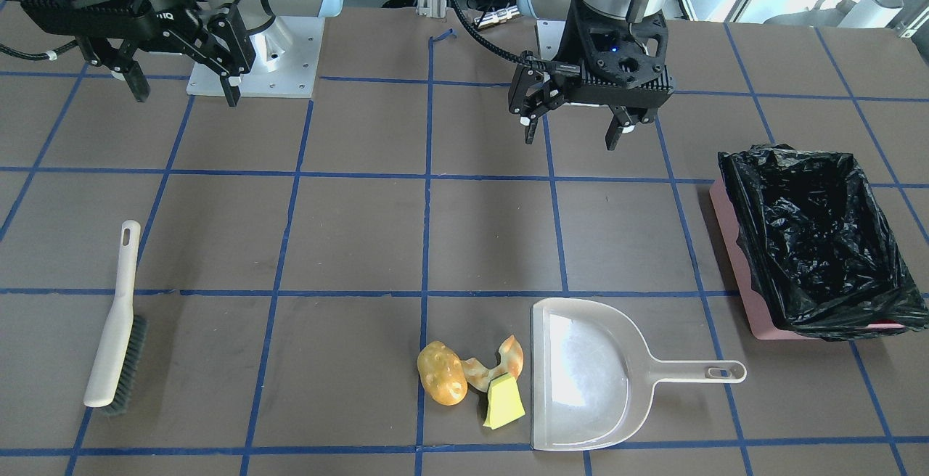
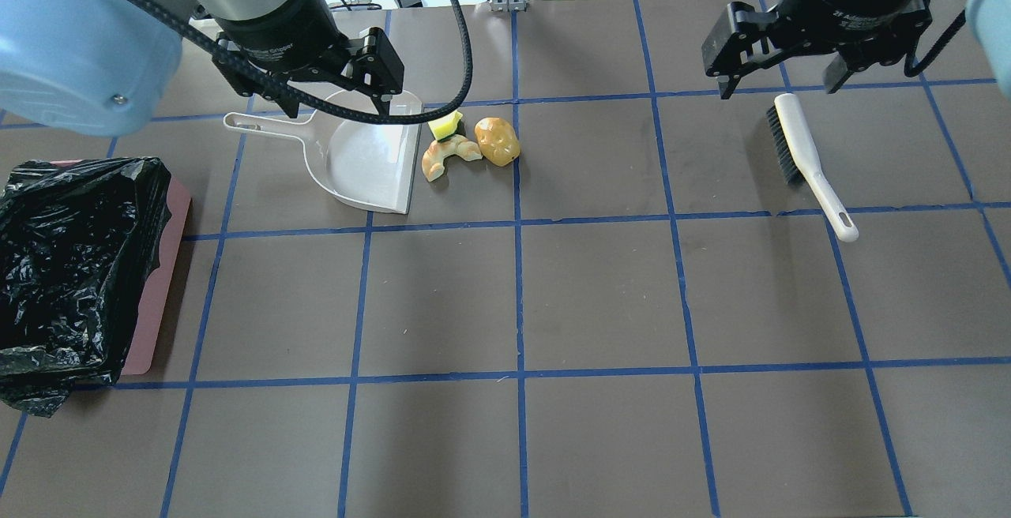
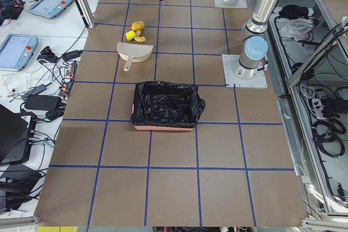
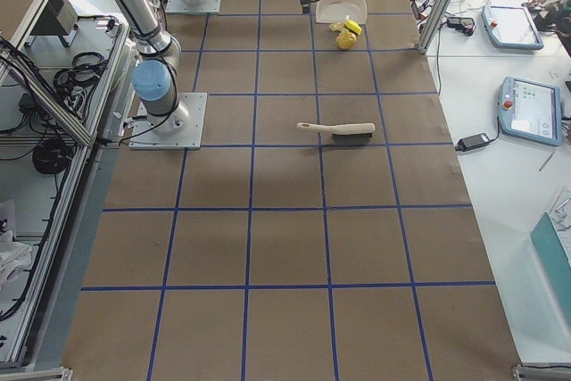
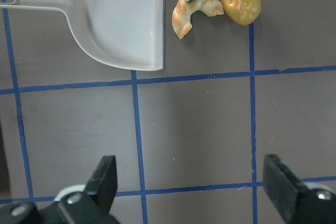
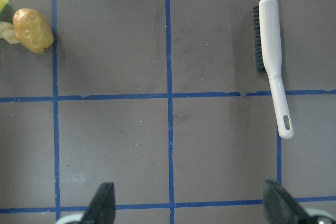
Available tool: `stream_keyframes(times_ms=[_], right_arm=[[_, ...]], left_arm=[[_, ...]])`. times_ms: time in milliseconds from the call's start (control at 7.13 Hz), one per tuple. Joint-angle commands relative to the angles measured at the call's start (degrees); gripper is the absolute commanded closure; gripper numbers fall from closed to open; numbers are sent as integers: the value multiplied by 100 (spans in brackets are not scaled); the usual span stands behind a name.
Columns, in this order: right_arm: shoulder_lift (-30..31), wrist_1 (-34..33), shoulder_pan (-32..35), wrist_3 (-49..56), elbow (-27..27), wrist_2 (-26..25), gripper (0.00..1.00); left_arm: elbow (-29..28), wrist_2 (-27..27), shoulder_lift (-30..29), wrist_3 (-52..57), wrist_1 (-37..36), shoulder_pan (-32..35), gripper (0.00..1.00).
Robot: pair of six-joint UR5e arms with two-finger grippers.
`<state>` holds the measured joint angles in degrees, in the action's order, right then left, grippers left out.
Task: Sweep and dump trash into bin
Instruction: 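Reach the left gripper to the dustpan handle while the right gripper reaches the brush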
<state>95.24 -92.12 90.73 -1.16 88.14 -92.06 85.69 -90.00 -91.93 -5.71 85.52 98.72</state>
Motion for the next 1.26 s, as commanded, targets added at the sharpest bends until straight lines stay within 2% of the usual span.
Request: stream_keyframes(times_ms=[0, 421, 561, 841, 982, 1122], right_arm=[[-6, -8, -3, 2, -16, 13, 0], [-58, 447, -134, 160, 54, -118, 0], [-102, 440, -352, 351, 142, -510, 0], [-216, 379, -1132, 816, 518, -523, 0], [-304, 213, -1554, 950, 694, -514, 0], [-644, -380, -1750, 1386, 1079, -497, 1]], left_arm=[[0, 0, 0, 0, 0, -2, 0], [9, 0, 0, 0, 0, -2, 0], [9, -9, 0, 0, 9, 7, 0], [17, -26, 0, 0, 26, 7, 0], [18, -61, -61, 200, 35, -72, 0], [157, -61, -157, 707, 53, -351, 0]])
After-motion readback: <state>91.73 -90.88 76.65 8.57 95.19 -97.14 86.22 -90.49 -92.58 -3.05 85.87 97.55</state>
